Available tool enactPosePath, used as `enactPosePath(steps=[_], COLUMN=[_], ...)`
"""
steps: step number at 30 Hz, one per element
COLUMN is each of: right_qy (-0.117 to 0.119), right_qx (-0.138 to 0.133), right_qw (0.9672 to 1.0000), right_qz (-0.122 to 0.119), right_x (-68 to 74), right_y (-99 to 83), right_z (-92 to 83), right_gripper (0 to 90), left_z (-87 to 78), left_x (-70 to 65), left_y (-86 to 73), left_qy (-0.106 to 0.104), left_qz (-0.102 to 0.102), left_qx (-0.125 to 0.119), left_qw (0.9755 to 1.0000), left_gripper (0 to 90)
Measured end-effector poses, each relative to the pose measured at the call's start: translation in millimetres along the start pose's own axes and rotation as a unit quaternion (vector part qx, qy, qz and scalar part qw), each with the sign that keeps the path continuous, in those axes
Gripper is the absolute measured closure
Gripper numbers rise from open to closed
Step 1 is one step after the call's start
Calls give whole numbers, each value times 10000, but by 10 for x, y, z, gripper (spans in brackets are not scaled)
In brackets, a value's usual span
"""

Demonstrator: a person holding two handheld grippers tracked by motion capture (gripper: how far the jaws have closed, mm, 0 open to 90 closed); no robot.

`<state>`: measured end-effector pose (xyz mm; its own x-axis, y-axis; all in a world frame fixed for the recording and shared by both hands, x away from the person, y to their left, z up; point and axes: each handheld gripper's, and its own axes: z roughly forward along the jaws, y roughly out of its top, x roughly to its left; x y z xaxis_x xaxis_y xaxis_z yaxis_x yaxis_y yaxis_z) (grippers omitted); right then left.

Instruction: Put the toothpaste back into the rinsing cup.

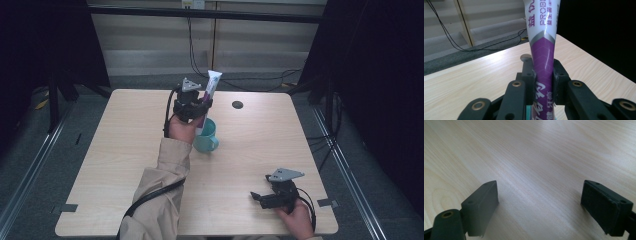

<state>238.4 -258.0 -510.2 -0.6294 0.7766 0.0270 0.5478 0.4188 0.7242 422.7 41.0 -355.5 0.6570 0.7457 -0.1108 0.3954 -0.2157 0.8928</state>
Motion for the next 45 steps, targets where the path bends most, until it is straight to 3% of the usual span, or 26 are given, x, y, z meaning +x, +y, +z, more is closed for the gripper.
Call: enactPosePath(steps=[17,45], right_qy=[-1,3], right_qx=[-1,0], right_qw=[10000,10000], right_qz=[-2,-9], right_x=[0,-1], right_y=[0,0], right_z=[0,0], right_gripper=[135,134], left_z=[145,315], left_x=[-27,17], left_y=[-4,-253], left_qy=[31,120], left_qz=[57,-50], left_qx=[22,103], left_qw=[10000,9999], left_gripper=[766,761])
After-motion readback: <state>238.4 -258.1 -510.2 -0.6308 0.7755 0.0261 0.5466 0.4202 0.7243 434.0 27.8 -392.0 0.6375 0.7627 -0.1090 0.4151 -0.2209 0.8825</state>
